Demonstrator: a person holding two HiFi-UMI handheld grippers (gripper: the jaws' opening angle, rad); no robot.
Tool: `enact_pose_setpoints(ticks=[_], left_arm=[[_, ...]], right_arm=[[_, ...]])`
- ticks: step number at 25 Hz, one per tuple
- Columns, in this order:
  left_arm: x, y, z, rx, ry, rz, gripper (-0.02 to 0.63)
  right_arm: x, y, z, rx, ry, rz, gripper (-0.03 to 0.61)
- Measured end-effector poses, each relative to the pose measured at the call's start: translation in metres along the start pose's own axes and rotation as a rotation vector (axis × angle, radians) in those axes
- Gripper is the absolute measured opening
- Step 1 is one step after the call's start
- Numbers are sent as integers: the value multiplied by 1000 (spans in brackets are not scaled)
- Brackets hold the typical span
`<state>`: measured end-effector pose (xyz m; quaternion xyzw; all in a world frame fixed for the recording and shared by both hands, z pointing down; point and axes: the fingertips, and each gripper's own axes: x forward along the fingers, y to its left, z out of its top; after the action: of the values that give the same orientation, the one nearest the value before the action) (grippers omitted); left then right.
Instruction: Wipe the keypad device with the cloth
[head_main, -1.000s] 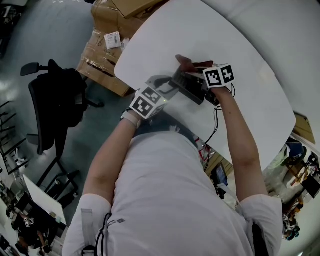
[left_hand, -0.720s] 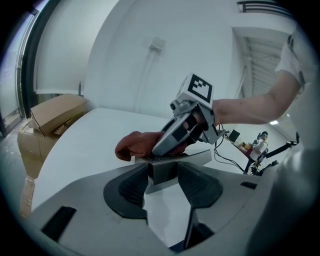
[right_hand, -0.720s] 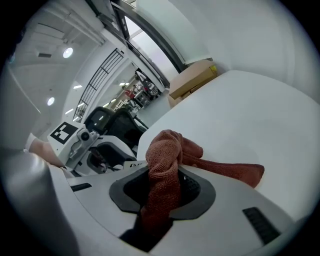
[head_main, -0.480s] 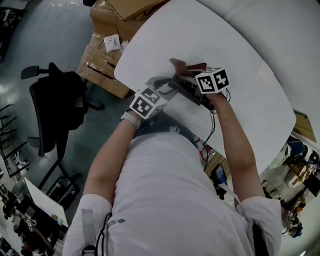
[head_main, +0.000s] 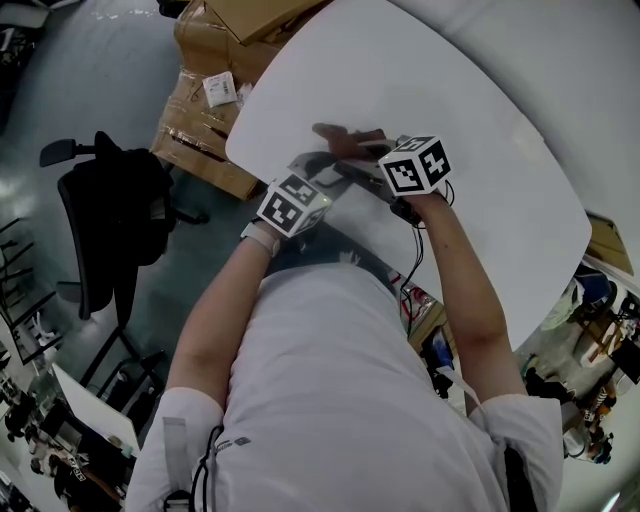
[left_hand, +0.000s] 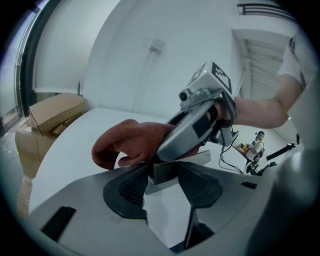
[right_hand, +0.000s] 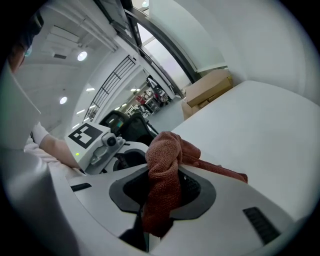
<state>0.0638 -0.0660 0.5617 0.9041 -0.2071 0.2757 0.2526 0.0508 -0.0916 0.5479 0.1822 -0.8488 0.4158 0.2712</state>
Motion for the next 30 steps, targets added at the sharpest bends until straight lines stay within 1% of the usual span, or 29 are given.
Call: enact_pose_setpoints(ticks=[4,6,8,10,12,16,17,19,22,24,27,30], left_arm=[[0,-1,1,-7,-7,-9,192],[2,-1,2,-19,-14,-4,190],[2,2,3,-15,-13,6,190],[-2,5,8,33,-18,20,189],[-10,7,15,68,-50,30,179],[-32,11,35,21,-153,27,174],[-39,10,40,17,-169,27,166],[-53,5,51,37,-193,17,149],[-75,-1,71,83,-234,4,96],[-90,-3,86,91,-272,-5,72],[-114,-10,107,93,-335,-34,47],[-138,-19,119,119,-368,-63,38]], right_arm=[[-4,11,0,-26,-25,17,107],[-11,13,3,-28,-85,0,107],[-24,13,11,15,-207,-24,107],[-42,15,19,81,-357,-49,107],[-61,17,22,127,-479,-82,107],[-97,27,20,161,-651,-174,107],[-105,30,19,166,-692,-195,107],[-122,39,19,170,-765,-239,107],[-141,52,18,172,-845,-314,107],[-152,62,19,179,-887,-350,107],[-165,80,21,195,-939,-382,107],[-178,103,21,200,-980,-397,107]])
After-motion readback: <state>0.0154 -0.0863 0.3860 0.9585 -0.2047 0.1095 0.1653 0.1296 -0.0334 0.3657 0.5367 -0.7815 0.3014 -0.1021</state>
